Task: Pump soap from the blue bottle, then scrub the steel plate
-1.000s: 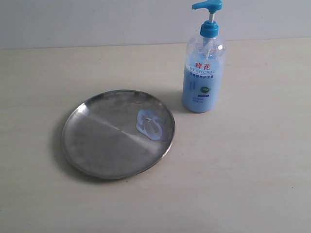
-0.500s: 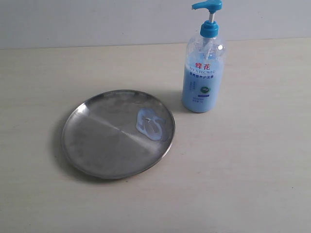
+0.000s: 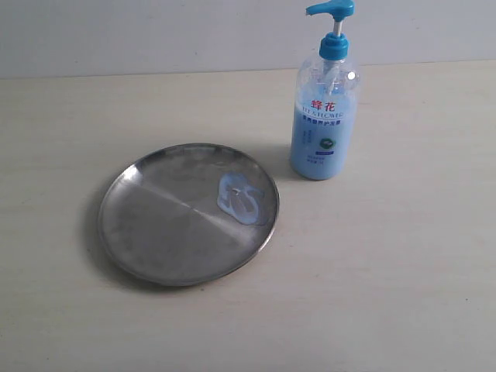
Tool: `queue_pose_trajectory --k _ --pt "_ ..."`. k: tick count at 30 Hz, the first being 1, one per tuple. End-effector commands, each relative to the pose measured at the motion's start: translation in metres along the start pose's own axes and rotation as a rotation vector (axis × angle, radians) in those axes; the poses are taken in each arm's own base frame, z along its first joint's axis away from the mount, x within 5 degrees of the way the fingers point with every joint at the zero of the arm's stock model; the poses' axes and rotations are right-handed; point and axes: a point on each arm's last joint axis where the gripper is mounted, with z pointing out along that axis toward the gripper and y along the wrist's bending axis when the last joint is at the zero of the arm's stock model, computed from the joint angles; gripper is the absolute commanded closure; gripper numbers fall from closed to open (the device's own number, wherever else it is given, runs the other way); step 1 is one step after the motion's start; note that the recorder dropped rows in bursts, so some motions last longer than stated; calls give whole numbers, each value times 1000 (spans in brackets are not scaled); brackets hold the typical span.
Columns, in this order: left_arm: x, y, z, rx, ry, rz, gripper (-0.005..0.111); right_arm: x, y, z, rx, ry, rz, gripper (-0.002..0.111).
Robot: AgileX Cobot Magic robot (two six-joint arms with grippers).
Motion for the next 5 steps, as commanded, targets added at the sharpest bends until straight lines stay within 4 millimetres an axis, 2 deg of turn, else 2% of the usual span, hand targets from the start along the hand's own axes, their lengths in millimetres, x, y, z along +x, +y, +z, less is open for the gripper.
queue_pose_trajectory --k 1,5 --pt "-1 0 0 -3 -17 -3 107 0 -1 0 8 -15 -8 108" --pt "-1 0 0 -3 -17 -3 107 0 -1 0 8 -15 -8 108"
